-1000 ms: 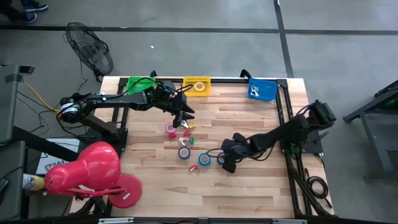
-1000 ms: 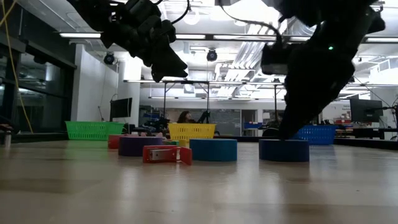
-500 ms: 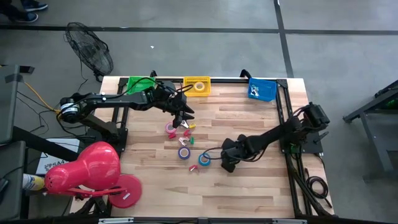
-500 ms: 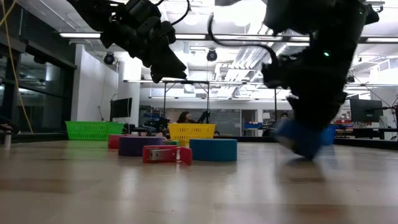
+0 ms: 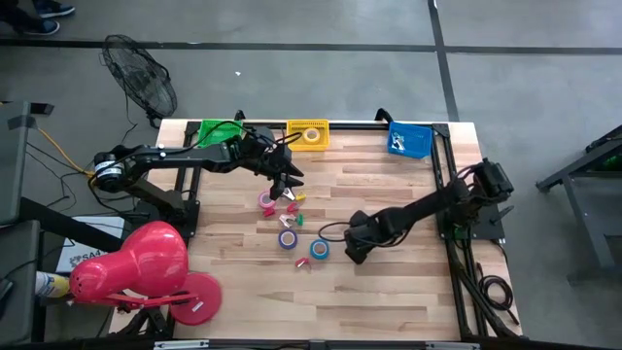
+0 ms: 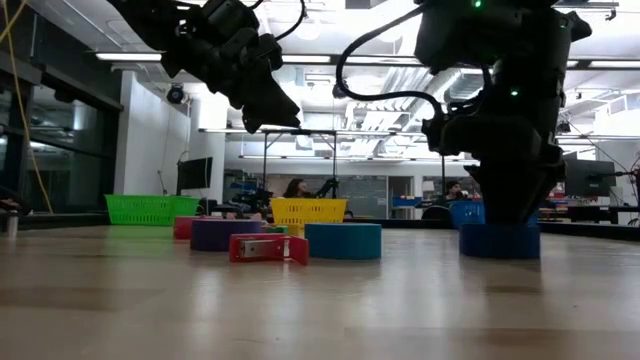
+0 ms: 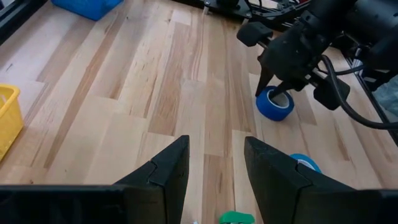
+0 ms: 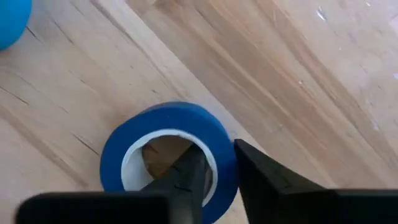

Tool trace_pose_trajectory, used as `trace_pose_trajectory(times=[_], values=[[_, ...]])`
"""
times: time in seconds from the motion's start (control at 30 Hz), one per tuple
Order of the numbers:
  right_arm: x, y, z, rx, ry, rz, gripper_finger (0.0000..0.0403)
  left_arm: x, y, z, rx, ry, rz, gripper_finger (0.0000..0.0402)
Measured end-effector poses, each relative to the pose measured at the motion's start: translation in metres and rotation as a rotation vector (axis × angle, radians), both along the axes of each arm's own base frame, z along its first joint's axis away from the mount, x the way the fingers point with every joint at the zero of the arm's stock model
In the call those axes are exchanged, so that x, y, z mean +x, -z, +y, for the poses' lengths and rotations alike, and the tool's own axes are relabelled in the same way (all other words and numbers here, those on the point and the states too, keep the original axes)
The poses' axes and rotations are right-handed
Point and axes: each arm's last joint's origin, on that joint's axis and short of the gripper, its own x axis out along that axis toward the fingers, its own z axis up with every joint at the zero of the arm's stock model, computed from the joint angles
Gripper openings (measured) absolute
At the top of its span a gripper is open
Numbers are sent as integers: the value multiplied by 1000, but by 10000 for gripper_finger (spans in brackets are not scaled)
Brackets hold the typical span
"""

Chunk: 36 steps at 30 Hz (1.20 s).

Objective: Pick and place Stapler, Stapler remover, tape
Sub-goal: Put the blue tape into the yellow bin

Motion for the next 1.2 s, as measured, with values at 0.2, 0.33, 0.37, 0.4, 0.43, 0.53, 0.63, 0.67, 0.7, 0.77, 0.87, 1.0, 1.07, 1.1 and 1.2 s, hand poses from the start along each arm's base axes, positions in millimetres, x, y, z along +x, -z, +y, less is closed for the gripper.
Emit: trace_pose_trajectory(times=[0.2, 0.33, 0.37, 0.4, 0.43, 0.53, 0.63, 0.67, 0.7, 0.77, 0.87, 1.0, 1.07, 1.1, 1.2], values=[[3, -2, -4, 29, 13, -29, 31, 0, 0, 0, -3, 5, 0, 152], [6, -14, -7, 21, 28, -104, 31, 0, 0, 0, -5, 8, -2, 152], [6, -18, -8, 11, 34, -128, 31, 0, 0, 0, -6, 10, -2, 152], [6, -22, -9, -5, 42, -159, 31, 0, 0, 0, -6, 11, -3, 152], [6, -27, -11, -22, 52, -186, 31, 0, 0, 0, -8, 14, -3, 152], [6, -46, -17, -85, 61, -295, 31, 0, 0, -1, -15, 28, -8, 152], [7, -65, -24, -158, 59, -406, 31, 0, -1, -1, -21, 35, -17, 152], [7, -70, -27, -187, 56, -443, 31, 1, -2, -1, -26, 38, -25, 152], [7, -76, -29, -213, 52, -480, 31, 1, -3, -1, -33, 46, -36, 152], [9, -87, -35, -267, 35, -545, 31, 3, -6, -1, -39, 69, -76, 152], [14, -102, -43, -354, -21, -650, 31, 6, -13, -2, -30, 120, -160, 152], [25, -119, -51, -468, -119, -790, 31, 8, -23, -3, -29, 170, -256, 152], [29, -126, -57, -512, -128, -848, 31, 9, -26, -3, -27, 188, -291, 152], [30, -129, -59, -534, -125, -867, 31, 9, -27, -3, -26, 196, -305, 152], [32, -135, -66, -601, -108, -902, 31, 10, -32, -4, -35, 232, -346, 152]])
